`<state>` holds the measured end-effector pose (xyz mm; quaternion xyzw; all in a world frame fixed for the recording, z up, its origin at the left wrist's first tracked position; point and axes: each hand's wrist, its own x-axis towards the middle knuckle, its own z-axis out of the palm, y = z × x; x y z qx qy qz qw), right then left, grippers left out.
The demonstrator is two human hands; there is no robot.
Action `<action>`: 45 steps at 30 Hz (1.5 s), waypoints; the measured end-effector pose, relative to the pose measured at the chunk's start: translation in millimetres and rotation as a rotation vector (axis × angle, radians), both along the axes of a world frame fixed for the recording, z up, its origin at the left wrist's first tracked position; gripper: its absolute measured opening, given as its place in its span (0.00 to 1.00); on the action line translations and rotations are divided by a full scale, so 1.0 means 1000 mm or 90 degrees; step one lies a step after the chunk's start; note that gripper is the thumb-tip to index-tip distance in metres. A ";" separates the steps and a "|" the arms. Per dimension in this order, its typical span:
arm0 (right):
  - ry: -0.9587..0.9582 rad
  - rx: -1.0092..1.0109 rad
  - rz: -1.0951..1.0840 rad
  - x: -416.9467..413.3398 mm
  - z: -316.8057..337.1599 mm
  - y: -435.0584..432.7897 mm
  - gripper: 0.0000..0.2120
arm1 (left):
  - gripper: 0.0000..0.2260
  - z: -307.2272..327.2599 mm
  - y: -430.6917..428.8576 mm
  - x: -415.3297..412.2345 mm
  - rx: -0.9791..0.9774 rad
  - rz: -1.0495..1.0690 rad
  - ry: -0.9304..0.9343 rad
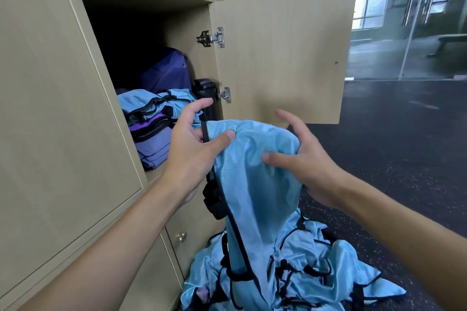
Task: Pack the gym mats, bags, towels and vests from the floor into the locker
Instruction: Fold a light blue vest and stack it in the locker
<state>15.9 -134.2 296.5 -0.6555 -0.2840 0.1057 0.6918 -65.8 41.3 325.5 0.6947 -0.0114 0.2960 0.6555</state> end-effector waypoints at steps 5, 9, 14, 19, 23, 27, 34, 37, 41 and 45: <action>-0.066 0.047 -0.090 0.001 0.005 0.005 0.27 | 0.48 -0.024 -0.005 -0.004 0.116 -0.093 0.123; 0.008 0.075 -0.171 0.007 0.004 0.003 0.28 | 0.44 -0.024 -0.012 -0.003 0.014 -0.101 0.107; 0.064 0.021 -0.078 0.007 -0.004 0.001 0.48 | 0.38 -0.011 -0.009 -0.001 -0.069 -0.032 0.046; -0.028 0.086 -0.055 0.003 -0.007 0.003 0.41 | 0.31 -0.008 -0.003 -0.002 -0.034 0.008 0.052; -0.036 0.133 -0.169 0.006 -0.006 0.007 0.37 | 0.29 -0.009 -0.002 -0.004 -0.005 0.032 0.087; 0.015 0.057 -0.116 0.006 -0.011 0.006 0.46 | 0.26 -0.007 0.000 -0.002 -0.042 0.061 0.061; 0.006 0.115 -0.197 0.005 -0.006 0.005 0.44 | 0.23 -0.007 0.009 -0.001 -0.083 0.119 0.053; -0.005 0.061 -0.071 -0.004 -0.008 0.007 0.50 | 0.22 -0.007 0.008 0.000 -0.090 0.128 0.047; -0.048 0.021 0.036 -0.018 -0.012 0.013 0.50 | 0.22 -0.003 0.004 -0.001 -0.087 0.118 0.052; -0.039 0.026 0.052 -0.021 -0.010 0.016 0.47 | 0.21 0.001 0.003 -0.003 -0.066 0.057 0.079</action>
